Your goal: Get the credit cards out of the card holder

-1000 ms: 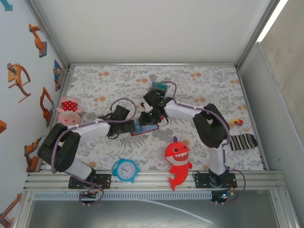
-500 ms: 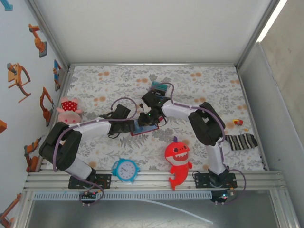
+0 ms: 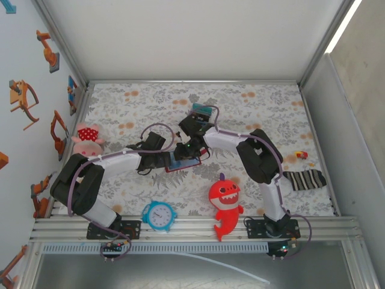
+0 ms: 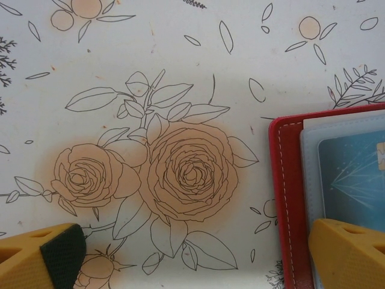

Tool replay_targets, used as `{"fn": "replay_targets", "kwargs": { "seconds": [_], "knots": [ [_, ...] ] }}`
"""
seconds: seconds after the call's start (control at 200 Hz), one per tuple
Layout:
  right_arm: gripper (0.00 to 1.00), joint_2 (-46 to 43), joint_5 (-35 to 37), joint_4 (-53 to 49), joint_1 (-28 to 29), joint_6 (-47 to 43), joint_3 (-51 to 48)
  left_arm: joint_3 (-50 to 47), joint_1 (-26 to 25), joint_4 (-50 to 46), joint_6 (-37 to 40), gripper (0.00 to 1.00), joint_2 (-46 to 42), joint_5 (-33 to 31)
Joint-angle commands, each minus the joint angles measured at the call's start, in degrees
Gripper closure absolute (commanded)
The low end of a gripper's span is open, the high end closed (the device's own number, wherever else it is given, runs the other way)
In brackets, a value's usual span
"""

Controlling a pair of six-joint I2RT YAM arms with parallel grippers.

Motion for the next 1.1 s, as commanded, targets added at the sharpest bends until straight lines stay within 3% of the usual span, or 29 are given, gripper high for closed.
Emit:
{"fn": "replay_targets", "kwargs": {
  "seconds": [0.0,0.381,0.967,1.052,1.092],
  "knots": [
    [0.74,1.5,-1.0,-0.3,0.5,1.0,1.0,-1.2,0.5,-1.4,0.3,0.03,3.3,1.3],
    [0.76,1.0,-4.1,4.0,0.2,2.6,-1.8,-1.0,0.3,-1.8,0.4,0.03,3.7,1.2],
    [0.87,-2.0,-12.7,17.3,-2.2,6.9,-9.4,-0.4,0.3,-2.5,0.0,0.03,4.4,0.8],
    [1.0,-2.5,-12.7,17.9,-2.6,7.1,-10.2,-0.3,0.2,-2.6,0.0,0.03,4.4,0.8],
    [1.0,-2.9,-12.5,18.0,-2.7,7.1,-10.6,-0.3,0.2,-2.6,-0.1,0.03,4.5,0.8]
  ]
}}
